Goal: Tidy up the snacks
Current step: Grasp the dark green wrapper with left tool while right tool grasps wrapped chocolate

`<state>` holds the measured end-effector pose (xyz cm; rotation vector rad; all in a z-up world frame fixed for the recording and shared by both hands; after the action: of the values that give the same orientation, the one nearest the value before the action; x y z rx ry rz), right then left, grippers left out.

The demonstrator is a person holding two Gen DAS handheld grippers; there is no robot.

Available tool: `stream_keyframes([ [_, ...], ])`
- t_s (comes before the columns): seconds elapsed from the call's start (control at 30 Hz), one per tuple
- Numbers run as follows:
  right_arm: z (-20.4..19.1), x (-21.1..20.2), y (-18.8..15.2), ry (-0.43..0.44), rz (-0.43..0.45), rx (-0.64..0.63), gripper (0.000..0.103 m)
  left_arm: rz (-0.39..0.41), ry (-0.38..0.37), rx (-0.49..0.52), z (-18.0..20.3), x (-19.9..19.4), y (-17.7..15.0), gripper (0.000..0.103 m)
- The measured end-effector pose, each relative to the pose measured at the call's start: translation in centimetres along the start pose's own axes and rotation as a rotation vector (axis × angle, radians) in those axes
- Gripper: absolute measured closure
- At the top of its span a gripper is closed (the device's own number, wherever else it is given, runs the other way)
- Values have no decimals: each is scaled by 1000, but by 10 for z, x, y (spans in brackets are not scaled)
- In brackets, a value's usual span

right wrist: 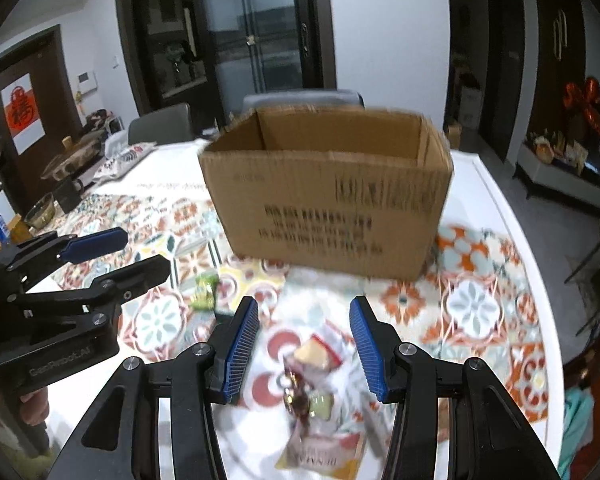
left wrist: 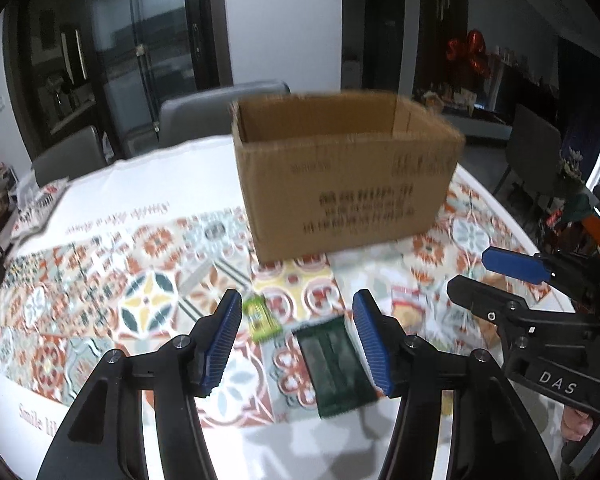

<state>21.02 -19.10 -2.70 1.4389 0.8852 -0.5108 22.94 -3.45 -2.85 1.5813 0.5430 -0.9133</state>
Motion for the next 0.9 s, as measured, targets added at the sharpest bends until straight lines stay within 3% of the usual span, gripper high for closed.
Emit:
stream_keyframes([
  [0.27, 4, 18, -39, -15, -85, -1, 54, -119, -46, -11, 15, 35, -27, 46],
  [0.47, 7, 29, -50, -2, -124, 6, 54, -185, -48, -16, 21, 60, -37, 46],
  [0.73, 4, 41, -58, 43, -160, -7, 55, -243, -39, -16, 28, 85, -43, 42],
  [0.9, 0, 49, -60, 64, -182, -22, 63, -244, -24, -20, 28, 94, -45, 36],
])
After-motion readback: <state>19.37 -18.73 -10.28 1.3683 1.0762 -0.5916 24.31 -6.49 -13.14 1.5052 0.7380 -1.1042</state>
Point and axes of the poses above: each gripper's, at about its wrist camera, not at the fingertips, and x roughly the way its jaws point, z to its right, y to its top, the point moved 1 cm from there along x, roughly the way its jaws point, and after that the axes turned 6 degrees about -z, right-handed, at the moved point
